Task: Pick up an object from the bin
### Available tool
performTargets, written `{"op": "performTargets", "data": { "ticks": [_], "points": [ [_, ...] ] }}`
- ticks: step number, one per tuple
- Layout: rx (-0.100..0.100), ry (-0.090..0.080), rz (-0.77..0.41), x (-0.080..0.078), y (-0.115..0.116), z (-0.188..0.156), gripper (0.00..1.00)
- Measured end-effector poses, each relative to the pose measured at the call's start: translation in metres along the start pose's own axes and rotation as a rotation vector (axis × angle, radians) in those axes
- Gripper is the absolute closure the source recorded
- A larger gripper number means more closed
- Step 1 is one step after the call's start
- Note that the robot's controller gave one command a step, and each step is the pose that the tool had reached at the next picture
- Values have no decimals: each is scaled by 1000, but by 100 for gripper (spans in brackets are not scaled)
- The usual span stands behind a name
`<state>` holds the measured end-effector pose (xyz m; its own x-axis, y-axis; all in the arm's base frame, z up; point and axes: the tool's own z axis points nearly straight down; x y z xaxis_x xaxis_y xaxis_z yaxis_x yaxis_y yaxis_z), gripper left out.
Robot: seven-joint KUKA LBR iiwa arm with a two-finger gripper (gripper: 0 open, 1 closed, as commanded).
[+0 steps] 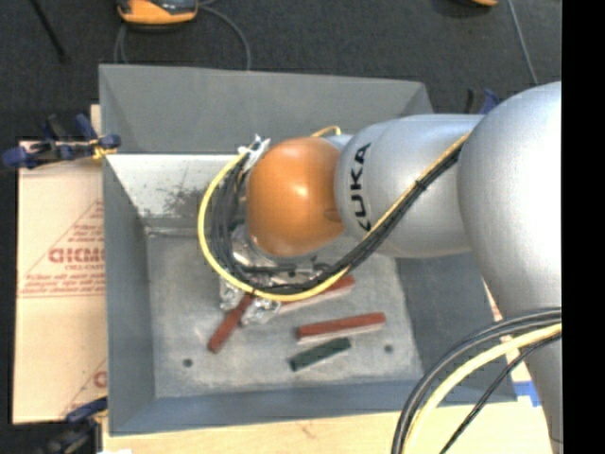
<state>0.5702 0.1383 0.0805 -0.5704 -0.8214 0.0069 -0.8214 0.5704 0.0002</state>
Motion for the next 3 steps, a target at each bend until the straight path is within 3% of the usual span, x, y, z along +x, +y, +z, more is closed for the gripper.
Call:
{"op": "performTargets", "data": {
  "ticks": [3],
  "points": [
    [2,-10,1,0,1,-21,100]
  ]
}}
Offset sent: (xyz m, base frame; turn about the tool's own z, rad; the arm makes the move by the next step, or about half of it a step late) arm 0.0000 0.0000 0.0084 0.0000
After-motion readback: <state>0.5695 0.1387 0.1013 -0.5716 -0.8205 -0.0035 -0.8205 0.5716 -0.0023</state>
